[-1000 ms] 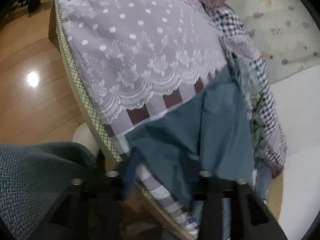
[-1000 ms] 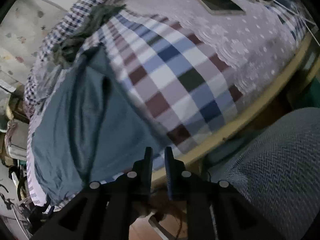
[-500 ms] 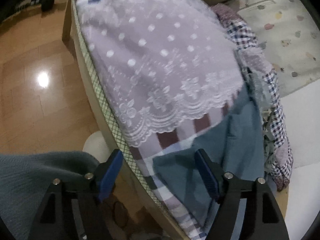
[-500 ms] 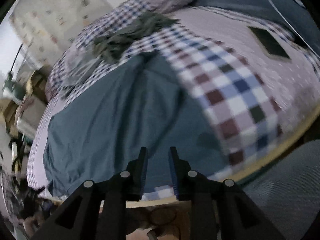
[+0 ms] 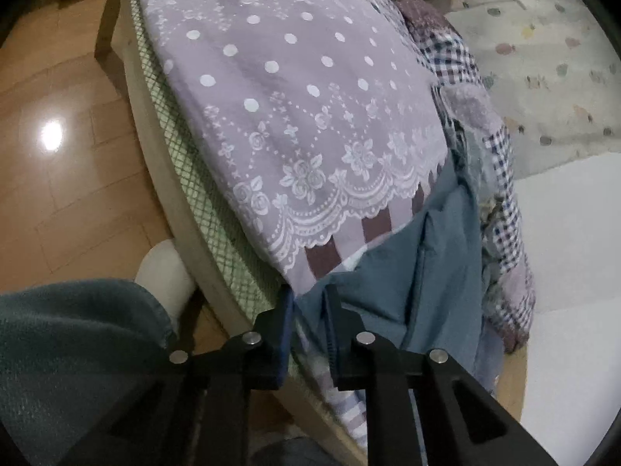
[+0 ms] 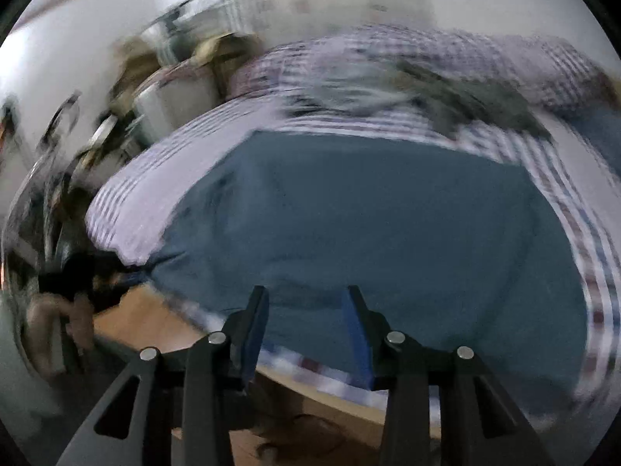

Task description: Fold clothes

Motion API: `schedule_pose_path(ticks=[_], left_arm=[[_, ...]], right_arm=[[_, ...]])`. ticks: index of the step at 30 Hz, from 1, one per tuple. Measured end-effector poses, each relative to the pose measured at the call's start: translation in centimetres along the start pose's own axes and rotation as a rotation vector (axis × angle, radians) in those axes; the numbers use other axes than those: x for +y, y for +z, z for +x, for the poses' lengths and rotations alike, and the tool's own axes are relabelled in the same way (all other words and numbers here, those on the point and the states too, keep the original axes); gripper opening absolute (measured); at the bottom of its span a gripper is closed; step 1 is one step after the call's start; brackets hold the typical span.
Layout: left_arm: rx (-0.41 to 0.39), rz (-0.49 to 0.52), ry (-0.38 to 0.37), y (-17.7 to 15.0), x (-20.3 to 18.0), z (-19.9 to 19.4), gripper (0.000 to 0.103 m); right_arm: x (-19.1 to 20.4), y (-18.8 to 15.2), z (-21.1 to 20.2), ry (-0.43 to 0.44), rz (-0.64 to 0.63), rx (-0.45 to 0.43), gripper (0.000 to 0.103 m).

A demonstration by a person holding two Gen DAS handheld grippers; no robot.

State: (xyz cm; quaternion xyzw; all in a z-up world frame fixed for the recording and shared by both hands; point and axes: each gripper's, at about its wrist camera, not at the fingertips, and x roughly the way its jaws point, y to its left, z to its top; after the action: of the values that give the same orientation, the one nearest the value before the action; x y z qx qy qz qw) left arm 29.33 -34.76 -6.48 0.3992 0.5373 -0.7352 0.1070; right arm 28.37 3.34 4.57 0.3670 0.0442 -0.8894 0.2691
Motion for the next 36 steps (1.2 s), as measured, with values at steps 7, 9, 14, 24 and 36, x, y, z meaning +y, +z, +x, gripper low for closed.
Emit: schedule_pose_path(ticks=[7, 9, 14, 24, 36], left_arm=[[-0.051, -0.051, -0.048, 0.6, 0.9, -2.4, 0.044], [-0.092, -0.011, -0.081, 1.1, -0.2, -2.6, 0.062], [-0.070, 0.117, -0.063, 1.5, -2.7, -0.6, 0.064], [-0.007, 0.340, -0.038, 1.6, -5.7, 2.4, 0.053], [0.110, 0.133, -0.110, 1.2, -1.9, 2.4, 0.007]], right_arm=[[7.0, 0.3, 3.2, 0.083, -0.165, 0.025, 0.043], [7.0, -0.1, 3.7, 0.085, -0.171, 0.041, 0.043], [6.1, -0.8, 5.2, 0.080, -0.138, 0.088, 0.043], [6.1, -0.6, 5.0, 0.084, -0.140, 0.064, 0.043], [6.5, -0.2, 4.6, 0.098, -0.152, 0.032, 0.043]])
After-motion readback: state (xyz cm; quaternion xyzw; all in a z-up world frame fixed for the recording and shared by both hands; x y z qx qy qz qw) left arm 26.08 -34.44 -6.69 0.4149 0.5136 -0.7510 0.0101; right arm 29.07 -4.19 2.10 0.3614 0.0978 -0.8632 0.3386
